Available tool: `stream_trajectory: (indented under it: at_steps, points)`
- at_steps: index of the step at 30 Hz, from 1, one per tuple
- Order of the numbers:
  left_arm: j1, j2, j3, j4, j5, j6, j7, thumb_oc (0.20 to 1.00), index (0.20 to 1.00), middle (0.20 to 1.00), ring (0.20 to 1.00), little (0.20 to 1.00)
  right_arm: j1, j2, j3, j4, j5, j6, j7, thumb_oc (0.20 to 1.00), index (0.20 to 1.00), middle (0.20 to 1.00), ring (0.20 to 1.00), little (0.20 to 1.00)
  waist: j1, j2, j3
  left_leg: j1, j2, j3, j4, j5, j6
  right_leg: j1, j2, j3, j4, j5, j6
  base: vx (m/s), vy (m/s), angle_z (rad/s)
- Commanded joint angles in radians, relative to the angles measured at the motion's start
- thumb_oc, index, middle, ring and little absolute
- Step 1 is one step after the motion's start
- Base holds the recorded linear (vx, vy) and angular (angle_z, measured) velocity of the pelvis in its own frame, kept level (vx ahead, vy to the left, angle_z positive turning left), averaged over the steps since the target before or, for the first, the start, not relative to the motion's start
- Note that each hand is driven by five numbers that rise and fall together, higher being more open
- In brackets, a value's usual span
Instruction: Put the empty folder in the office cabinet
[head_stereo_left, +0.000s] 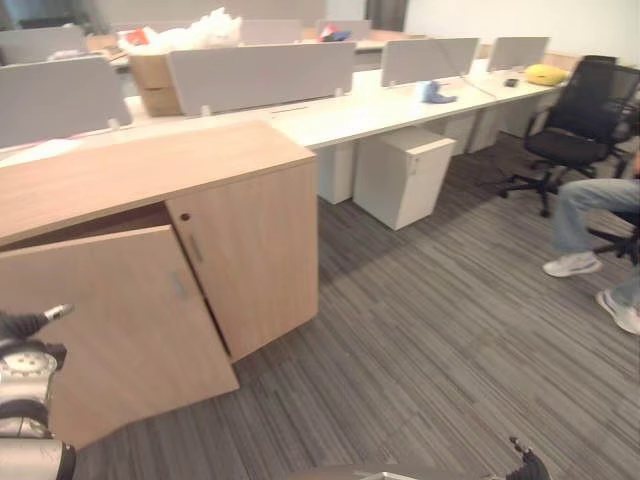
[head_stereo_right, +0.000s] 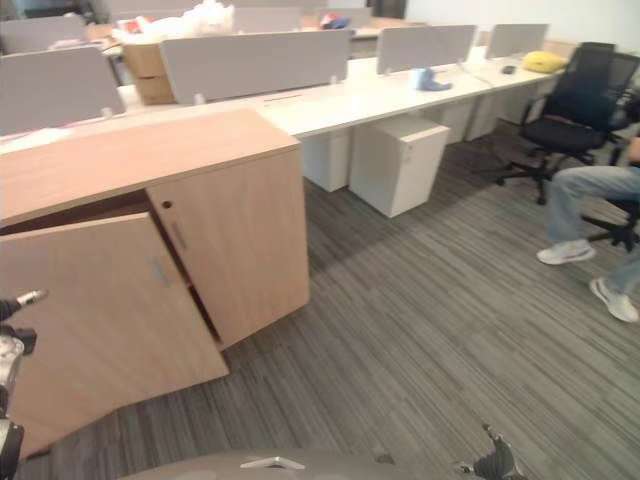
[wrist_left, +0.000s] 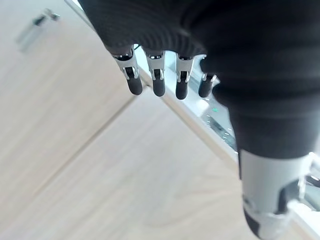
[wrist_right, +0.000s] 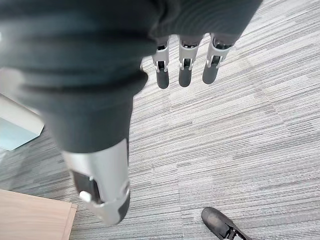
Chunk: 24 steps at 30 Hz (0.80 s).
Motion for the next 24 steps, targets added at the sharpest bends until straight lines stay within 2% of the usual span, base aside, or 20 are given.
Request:
stream_trajectory:
  at_steps: [1,2,3,5,7,9,11,13,15,16,17,18,20,21,22,23,24]
  points:
    - [-0.030,-0.052,-0.001,-0.026,0.032,-0.021,-0.005,1.000,1.000,1.000,1.000,1.000,-0.088,0.041,0.009,0.028,0.027,-0.013,-0.025,1.000,1.000,1.000,1.000,1.000,-0.007,-0.040,0.084,0.030,-0.065,0.006,0.001,-0.069,0.077,-0.038,-0.059,0.099,0.076,0.034,0.077,-0.07,-0.031,0.39]
    - [0.017,-0.124,-0.013,-0.019,0.026,-0.027,-0.018,1.000,1.000,1.000,1.000,1.000,-0.111,0.060,0.020,0.050,0.035,-0.008,-0.021,1.000,1.000,1.000,1.000,1.000,-0.007,-0.035,0.094,0.017,-0.062,-0.008,0.001,-0.066,0.080,-0.047,-0.052,0.189,0.081,0.016,0.077,-0.07,-0.031,0.39]
    - [0.017,-0.124,-0.013,-0.019,0.026,-0.027,-0.018,1.000,1.000,1.000,1.000,1.000,-0.111,0.060,0.020,0.050,0.035,-0.008,-0.021,1.000,1.000,1.000,1.000,1.000,-0.007,-0.035,0.094,0.017,-0.062,-0.008,0.001,-0.066,0.080,-0.047,-0.052,0.189,0.081,0.016,0.077,-0.06,-0.036,0.24]
    - [0.070,-0.200,-0.011,-0.003,0.003,-0.026,-0.033,1.000,1.000,1.000,1.000,1.000,-0.143,0.073,0.035,0.084,0.037,-0.001,-0.017,1.000,1.000,1.000,1.000,1.000,0.004,-0.025,0.098,0.005,-0.053,-0.026,0.001,-0.060,0.083,-0.052,-0.033,0.271,0.083,-0.027,0.069,-0.04,-0.050,0.18]
    - [0.123,-0.258,-0.005,0.009,-0.013,-0.022,-0.055,1.000,1.000,1.000,1.000,1.000,-0.164,0.081,0.043,0.113,0.032,0.005,-0.016,1.000,1.000,1.000,1.000,1.000,0.018,-0.014,0.098,0.000,-0.043,-0.042,0.001,-0.051,0.082,-0.048,-0.016,0.306,0.083,-0.067,0.059,-0.01,-0.113,0.26]
    - [0.210,-0.332,-0.001,0.044,-0.016,-0.006,-0.102,1.000,1.000,1.000,1.000,1.000,-0.188,0.083,0.056,0.130,0.013,0.013,-0.006,1.000,1.000,1.000,1.000,1.000,0.043,0.007,0.095,-0.011,-0.013,-0.063,0.005,-0.025,0.068,-0.030,0.006,0.281,0.071,-0.107,0.038,0.00,-0.247,0.10]
    - [0.212,-0.333,-0.001,0.044,-0.015,-0.006,-0.102,1.000,1.000,1.000,1.000,1.000,-0.187,0.082,0.056,0.130,0.013,0.013,-0.006,1.000,1.000,1.000,1.000,1.000,0.040,0.010,0.094,-0.012,-0.010,-0.065,0.005,-0.024,0.067,-0.029,0.008,0.278,0.070,-0.107,0.037,0.00,-0.122,0.10]
    - [0.254,-0.376,-0.004,0.081,-0.016,0.009,-0.128,1.000,1.000,1.000,1.000,1.000,-0.201,0.075,0.073,0.129,-0.003,0.014,0.003,1.000,1.000,1.000,1.000,1.000,0.046,0.032,0.095,-0.026,0.023,-0.079,0.010,0.007,0.049,-0.005,0.041,0.255,0.057,-0.129,0.017,-0.03,-0.233,0.30]
    - [0.296,-0.439,-0.019,0.128,-0.004,0.033,-0.167,1.000,1.000,1.000,1.000,1.000,-0.223,0.064,0.094,0.118,-0.007,0.015,0.016,1.000,1.000,1.000,1.000,1.000,0.053,0.063,0.108,-0.055,0.067,-0.091,0.022,0.060,0.024,0.018,0.087,0.225,0.045,-0.160,-0.008,-0.06,-0.265,0.24]
    - [0.296,-0.439,-0.019,0.128,-0.004,0.033,-0.167,1.000,1.000,1.000,1.000,1.000,-0.223,0.064,0.094,0.118,-0.007,0.015,0.016,1.000,1.000,1.000,1.000,1.000,0.053,0.063,0.108,-0.055,0.067,-0.091,0.022,0.060,0.024,0.018,0.087,0.225,0.045,-0.160,-0.008,-0.09,-0.197,0.27]
    - [0.310,-0.471,-0.041,0.164,0.031,0.054,-0.199,1.000,1.000,1.000,1.000,1.000,-0.239,0.059,0.114,0.122,-0.016,0.020,0.026,1.000,1.000,1.000,1.000,1.000,0.061,0.074,0.122,-0.090,0.094,-0.097,0.044,0.124,0.008,0.032,0.107,0.204,0.031,-0.168,-0.019,-0.11,-0.266,0.37]
    - [0.325,-0.497,-0.050,0.190,0.055,0.073,-0.227,1.000,1.000,1.000,1.000,1.000,-0.259,0.057,0.140,0.140,-0.027,0.030,0.040,1.000,1.000,1.000,1.000,1.000,0.065,0.071,0.130,-0.112,0.104,-0.065,0.076,0.131,0.013,0.047,0.122,0.183,0.021,-0.177,-0.038,-0.11,-0.267,0.60]
    - [0.334,-0.511,-0.051,0.202,0.062,0.080,-0.235,1.000,1.000,1.000,1.000,1.000,-0.272,0.061,0.152,0.163,-0.029,0.037,0.050,1.000,1.000,1.000,1.000,1.000,0.071,0.068,0.134,-0.120,0.096,-0.072,0.102,0.117,0.019,0.049,0.128,0.177,0.020,-0.180,-0.046,-0.05,-0.187,0.44]
    - [0.337,-0.532,-0.058,0.216,0.061,0.086,-0.249,1.000,1.000,1.000,1.000,1.000,-0.297,0.067,0.175,0.191,-0.029,0.048,0.063,1.000,1.000,1.000,1.000,1.000,0.091,0.060,0.148,-0.133,0.029,-0.149,0.140,0.067,0.041,0.051,0.128,0.178,0.018,-0.178,-0.056,-0.05,-0.172,0.09]
    - [0.337,-0.532,-0.058,0.217,0.061,0.086,-0.249,1.000,1.000,1.000,1.000,1.000,-0.298,0.067,0.175,0.192,-0.029,0.048,0.063,1.000,1.000,1.000,1.000,1.000,0.090,0.060,0.145,-0.139,0.029,-0.151,0.141,0.069,0.041,0.046,0.128,0.177,0.018,-0.176,-0.056,-0.05,-0.198,-0.01]
    - [0.338,-0.543,-0.067,0.219,0.060,0.088,-0.253,1.000,1.000,1.000,1.000,1.000,-0.308,0.076,0.186,0.211,-0.028,0.056,0.071,1.000,1.000,1.000,1.000,1.000,0.104,0.051,0.150,-0.143,-0.026,-0.210,0.157,0.025,0.063,0.047,0.130,0.182,0.015,-0.173,-0.062,-0.02,-0.090,-0.09]
    - [0.338,-0.543,-0.067,0.219,0.060,0.088,-0.253,1.000,1.000,1.000,1.000,1.000,-0.308,0.076,0.186,0.211,-0.028,0.056,0.071,1.000,1.000,1.000,1.000,1.000,0.104,0.051,0.150,-0.143,-0.026,-0.210,0.157,0.025,0.063,0.047,0.130,0.182,0.015,-0.173,-0.062,-0.03,-0.209,-0.02]
